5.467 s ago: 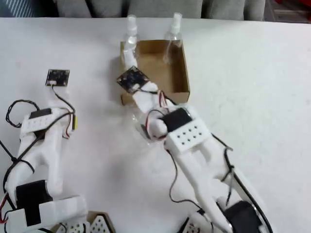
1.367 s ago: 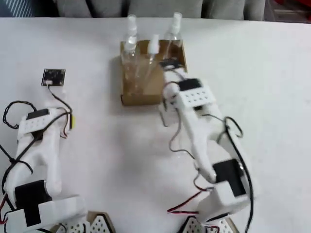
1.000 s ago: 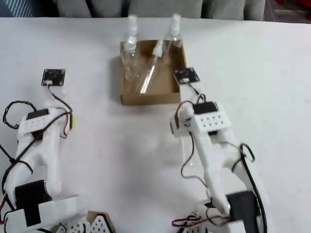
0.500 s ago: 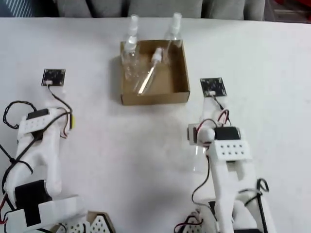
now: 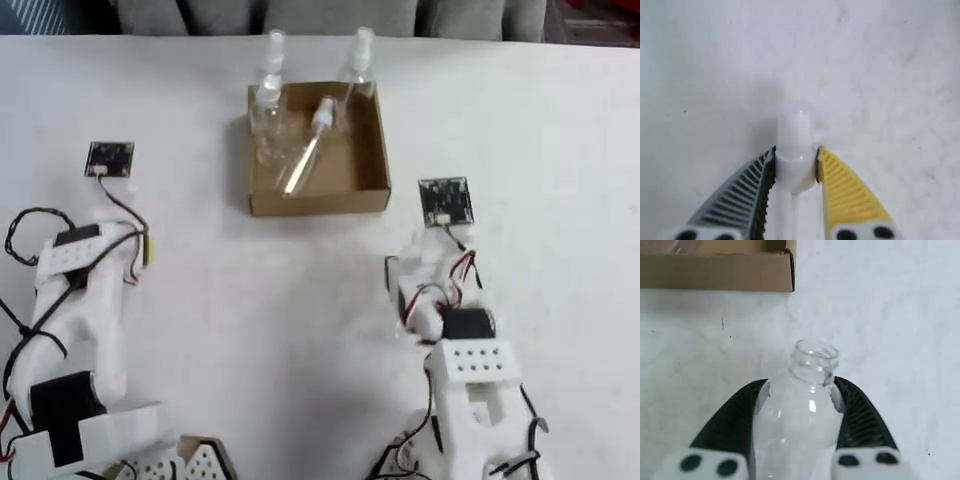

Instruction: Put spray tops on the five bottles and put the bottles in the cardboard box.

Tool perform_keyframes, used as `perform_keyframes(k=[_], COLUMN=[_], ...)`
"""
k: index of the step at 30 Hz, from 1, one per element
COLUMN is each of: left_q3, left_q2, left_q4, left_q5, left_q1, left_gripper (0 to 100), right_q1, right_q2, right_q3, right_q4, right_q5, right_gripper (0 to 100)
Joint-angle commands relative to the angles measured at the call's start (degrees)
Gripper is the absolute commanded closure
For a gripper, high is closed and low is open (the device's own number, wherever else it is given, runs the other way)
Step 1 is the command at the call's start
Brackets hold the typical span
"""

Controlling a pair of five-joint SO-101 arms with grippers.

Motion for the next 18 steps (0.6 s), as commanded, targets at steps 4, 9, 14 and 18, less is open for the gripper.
perform_keyframes(k=[4,9,14,18], left_q3=[-5.1,-7.5,-7.6,-7.6], left_q2=[-2.7,-10.6,-19.6,-27.0], left_q4=[0.8,5.0,4.0,0.9], left_q5=[3.8,9.6,9.8,9.8], left_q1=[0.5,6.0,15.0,21.8], left_gripper=[98,98,98,98], right_q1=[0.6,0.6,0.5,-1.5], right_q2=[-6.4,-10.2,-13.8,-17.3], right_q3=[4.7,11.4,15.6,18.2], right_q4=[-10.4,-21.1,-27.6,-29.1], right_q5=[-0.4,-0.4,-0.4,-0.4], right_gripper=[98.1,98.1,98.1,98.1])
